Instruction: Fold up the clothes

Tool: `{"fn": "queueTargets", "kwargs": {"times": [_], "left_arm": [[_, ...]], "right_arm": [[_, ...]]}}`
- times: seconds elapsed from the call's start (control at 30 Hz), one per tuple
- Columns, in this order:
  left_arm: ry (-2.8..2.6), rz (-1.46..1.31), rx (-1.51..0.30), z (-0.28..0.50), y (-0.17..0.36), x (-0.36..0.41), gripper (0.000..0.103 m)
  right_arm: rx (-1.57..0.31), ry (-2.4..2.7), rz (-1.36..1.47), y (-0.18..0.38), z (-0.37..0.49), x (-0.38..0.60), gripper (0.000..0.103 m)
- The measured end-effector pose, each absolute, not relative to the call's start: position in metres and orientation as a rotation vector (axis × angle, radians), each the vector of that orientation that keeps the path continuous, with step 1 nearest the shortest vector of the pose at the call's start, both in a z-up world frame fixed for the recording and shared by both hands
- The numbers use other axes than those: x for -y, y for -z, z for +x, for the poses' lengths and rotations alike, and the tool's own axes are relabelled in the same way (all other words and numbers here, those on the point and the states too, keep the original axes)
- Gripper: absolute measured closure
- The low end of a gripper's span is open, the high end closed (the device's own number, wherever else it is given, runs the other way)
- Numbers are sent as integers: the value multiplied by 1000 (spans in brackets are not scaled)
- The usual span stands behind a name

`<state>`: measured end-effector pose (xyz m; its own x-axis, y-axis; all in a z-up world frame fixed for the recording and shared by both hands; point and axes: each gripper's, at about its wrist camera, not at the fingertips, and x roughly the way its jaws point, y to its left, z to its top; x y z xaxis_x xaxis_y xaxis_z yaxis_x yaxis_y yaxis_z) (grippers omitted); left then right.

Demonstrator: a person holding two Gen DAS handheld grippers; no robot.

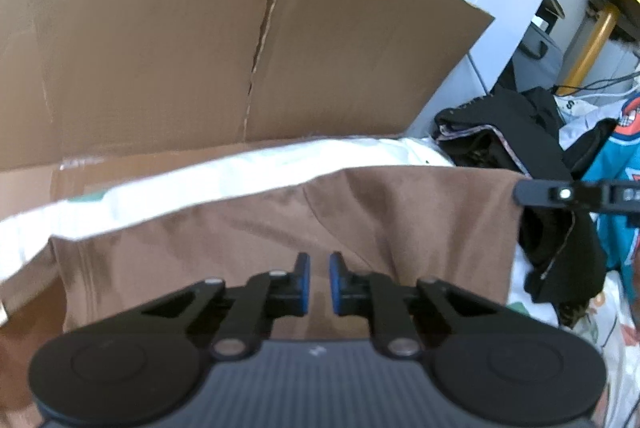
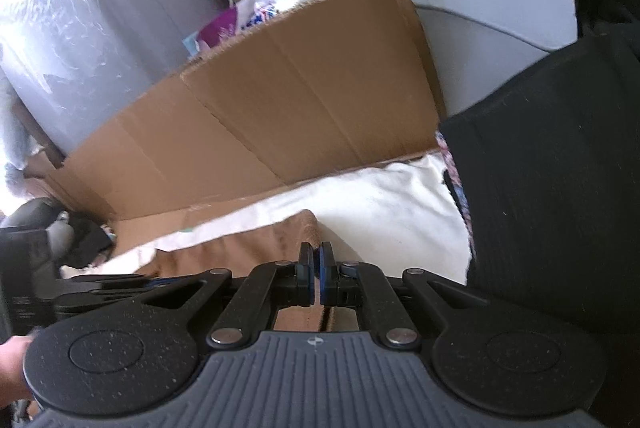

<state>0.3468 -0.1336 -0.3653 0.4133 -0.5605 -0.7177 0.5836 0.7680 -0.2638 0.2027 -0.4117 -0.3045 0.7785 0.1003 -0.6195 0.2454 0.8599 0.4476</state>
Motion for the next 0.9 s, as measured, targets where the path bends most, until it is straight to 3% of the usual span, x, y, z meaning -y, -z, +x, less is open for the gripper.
{"fn": "queueTargets", "kwargs": {"times": [0.3,0.9], "left_arm": [[706,102,-918,361,386,161,98],[655,172,-914,392,408,186,99]], "right_arm": [[-664,30,592,289,208,408,103],[-637,-35,619,273,216,397,103]]}}
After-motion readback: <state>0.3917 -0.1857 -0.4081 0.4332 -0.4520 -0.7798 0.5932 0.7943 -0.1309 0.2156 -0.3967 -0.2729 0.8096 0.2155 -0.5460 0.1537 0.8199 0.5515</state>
